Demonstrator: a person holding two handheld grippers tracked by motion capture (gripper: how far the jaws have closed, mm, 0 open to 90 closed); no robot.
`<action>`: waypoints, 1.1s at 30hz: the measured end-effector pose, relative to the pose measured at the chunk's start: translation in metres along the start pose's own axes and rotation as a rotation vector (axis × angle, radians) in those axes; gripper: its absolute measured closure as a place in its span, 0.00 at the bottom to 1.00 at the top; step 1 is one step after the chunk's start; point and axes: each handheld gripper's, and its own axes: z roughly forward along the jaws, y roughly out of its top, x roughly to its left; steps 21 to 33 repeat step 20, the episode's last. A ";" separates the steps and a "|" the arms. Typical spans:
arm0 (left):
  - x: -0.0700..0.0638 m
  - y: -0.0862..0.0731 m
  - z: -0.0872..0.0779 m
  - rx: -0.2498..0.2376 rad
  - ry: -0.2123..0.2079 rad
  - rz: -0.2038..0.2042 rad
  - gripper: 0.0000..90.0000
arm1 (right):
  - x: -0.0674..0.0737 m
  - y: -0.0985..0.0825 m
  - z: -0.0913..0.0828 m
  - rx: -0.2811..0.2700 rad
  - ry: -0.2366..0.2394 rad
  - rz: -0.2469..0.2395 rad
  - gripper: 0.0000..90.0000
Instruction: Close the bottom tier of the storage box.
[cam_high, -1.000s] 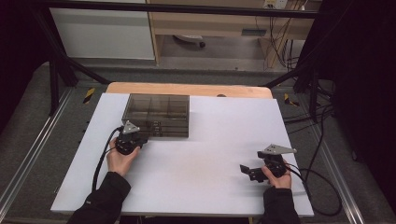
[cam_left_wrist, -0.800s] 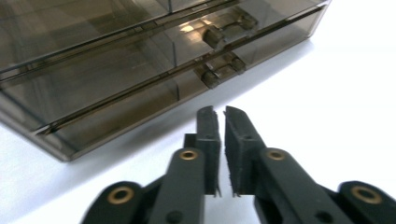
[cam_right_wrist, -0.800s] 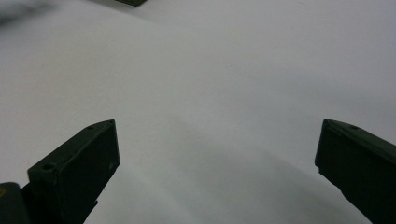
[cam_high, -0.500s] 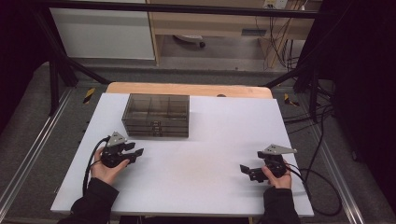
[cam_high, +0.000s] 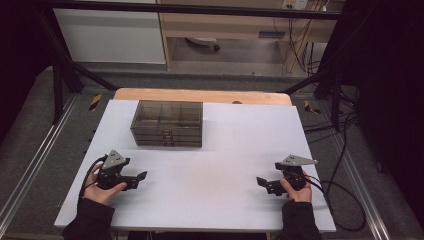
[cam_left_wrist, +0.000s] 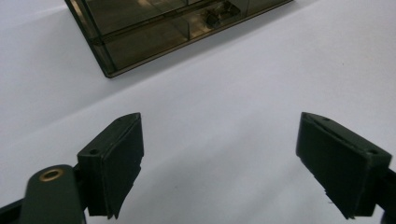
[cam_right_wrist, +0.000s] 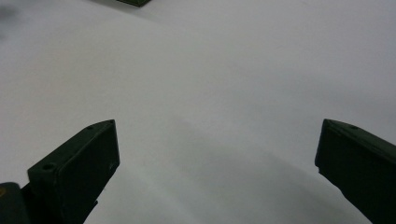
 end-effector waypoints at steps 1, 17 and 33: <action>0.000 -0.001 -0.001 0.000 0.000 -0.002 0.13 | 0.000 0.000 0.000 0.000 0.002 0.002 0.00; 0.012 -0.013 -0.014 -0.001 0.033 -0.016 0.08 | 0.001 -0.001 0.002 0.005 0.011 -0.002 0.00; 0.012 -0.014 -0.013 0.008 0.037 -0.011 0.08 | 0.001 -0.001 0.002 0.006 0.012 -0.004 0.00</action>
